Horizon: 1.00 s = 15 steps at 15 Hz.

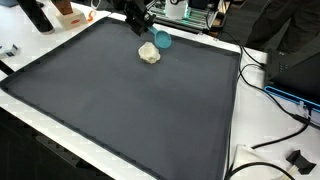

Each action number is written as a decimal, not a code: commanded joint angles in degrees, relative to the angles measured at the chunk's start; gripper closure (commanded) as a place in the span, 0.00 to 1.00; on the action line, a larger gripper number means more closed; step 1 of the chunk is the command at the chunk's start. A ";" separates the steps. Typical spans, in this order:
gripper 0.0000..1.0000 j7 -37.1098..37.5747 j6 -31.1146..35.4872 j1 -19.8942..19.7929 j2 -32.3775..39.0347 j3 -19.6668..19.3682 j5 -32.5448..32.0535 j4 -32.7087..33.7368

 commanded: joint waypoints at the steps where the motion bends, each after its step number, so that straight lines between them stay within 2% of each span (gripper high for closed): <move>1: 0.75 9.47 3.93 0.87 -5.64 -0.11 -5.02 -2.55; 9: 0.75 32.86 10.60 2.46 -15.27 1.71 -21.79 -4.38; 15: 0.75 50.49 10.43 3.54 -21.34 4.79 -36.46 -4.47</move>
